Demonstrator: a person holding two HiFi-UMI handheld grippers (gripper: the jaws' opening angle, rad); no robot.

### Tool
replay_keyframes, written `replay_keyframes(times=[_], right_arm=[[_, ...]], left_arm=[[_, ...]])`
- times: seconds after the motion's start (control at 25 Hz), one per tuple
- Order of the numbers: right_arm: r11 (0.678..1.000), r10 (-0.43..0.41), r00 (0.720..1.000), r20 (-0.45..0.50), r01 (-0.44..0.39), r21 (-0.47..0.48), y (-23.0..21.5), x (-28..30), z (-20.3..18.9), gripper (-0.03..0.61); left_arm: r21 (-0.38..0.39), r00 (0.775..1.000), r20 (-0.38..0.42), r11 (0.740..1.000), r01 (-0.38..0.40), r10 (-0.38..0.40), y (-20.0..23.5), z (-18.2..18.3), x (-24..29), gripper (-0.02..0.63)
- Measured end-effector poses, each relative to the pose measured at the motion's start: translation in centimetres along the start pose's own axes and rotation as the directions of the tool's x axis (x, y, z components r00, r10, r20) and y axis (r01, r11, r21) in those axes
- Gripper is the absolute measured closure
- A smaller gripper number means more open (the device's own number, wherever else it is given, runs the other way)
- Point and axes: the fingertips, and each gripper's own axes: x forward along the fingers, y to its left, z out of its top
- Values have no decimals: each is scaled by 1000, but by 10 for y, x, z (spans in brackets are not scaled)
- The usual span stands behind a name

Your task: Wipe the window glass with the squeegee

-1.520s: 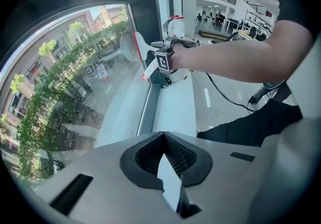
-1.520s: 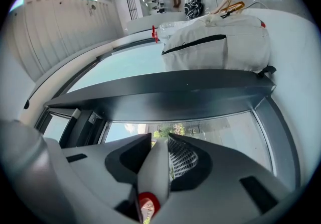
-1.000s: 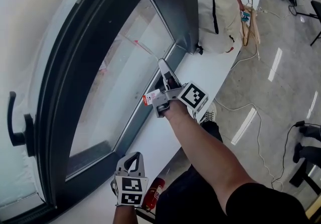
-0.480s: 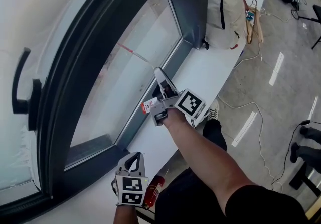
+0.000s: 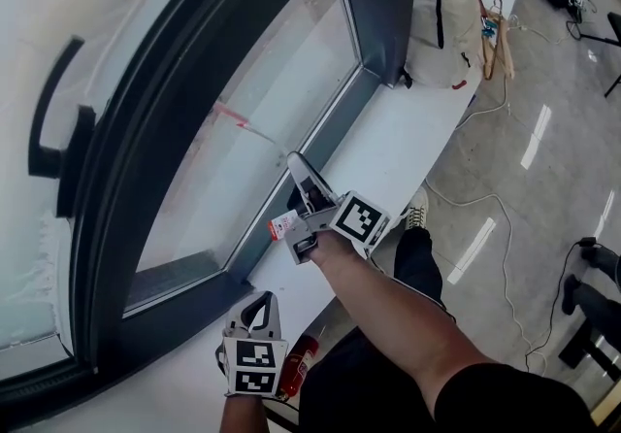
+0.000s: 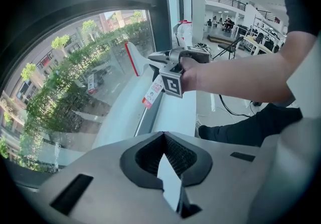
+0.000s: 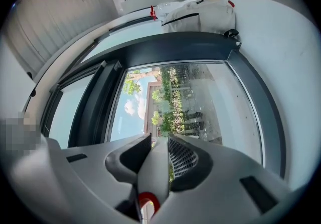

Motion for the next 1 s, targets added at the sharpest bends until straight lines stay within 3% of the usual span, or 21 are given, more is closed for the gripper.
replay_keyframes(times=[0.52, 1.0], right_arm=[[1000, -10, 995, -97, 12, 17, -5, -23, -59, 486], [1000, -19, 986, -164, 20, 6, -9, -29, -82, 486]], left_arm=[[4, 1000, -4, 1000, -5, 5, 2, -14, -4, 614], [-5, 1000, -15, 1000, -2, 2, -3, -17, -1, 614]])
